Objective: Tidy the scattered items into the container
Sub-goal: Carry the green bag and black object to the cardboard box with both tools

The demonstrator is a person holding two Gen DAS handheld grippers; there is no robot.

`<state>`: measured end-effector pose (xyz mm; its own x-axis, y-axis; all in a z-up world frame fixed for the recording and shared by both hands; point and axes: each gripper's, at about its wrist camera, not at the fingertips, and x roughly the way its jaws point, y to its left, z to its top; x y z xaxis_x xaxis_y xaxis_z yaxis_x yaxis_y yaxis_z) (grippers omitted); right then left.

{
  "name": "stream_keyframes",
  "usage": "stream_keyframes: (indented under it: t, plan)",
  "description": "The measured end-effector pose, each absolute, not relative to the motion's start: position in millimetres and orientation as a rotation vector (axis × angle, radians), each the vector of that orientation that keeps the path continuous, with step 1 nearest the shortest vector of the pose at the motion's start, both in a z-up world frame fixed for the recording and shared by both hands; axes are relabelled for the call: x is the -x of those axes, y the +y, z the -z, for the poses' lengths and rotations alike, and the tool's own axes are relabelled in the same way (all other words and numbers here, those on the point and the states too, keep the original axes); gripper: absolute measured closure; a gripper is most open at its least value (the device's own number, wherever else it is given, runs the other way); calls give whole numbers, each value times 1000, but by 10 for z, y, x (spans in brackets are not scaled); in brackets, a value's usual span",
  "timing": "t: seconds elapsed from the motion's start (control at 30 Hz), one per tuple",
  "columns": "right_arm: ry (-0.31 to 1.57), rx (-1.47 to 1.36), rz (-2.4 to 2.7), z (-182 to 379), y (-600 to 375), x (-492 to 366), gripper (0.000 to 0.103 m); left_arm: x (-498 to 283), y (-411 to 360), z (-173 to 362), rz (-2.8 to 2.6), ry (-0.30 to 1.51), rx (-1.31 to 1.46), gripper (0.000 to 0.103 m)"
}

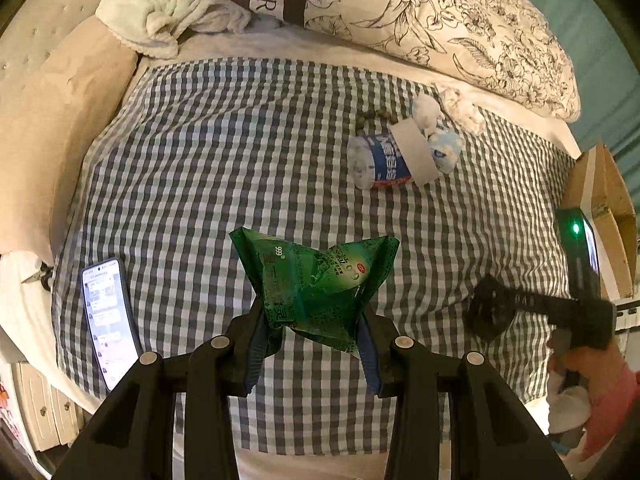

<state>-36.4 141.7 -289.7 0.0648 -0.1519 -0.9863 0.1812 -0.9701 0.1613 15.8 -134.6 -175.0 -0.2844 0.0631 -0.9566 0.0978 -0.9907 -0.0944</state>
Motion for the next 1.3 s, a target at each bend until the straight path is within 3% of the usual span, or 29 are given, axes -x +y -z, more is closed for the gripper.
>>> stream_keyframes:
  t: [0.67, 1.3]
  plan:
    - [-80, -1611, 2333, 638, 1680, -192, 49, 56, -685, 878, 2877, 74, -1787, 62]
    - [-185, -1407, 2542, -58, 2327, -439, 49, 6, 72, 288, 3058, -73, -1698, 62]
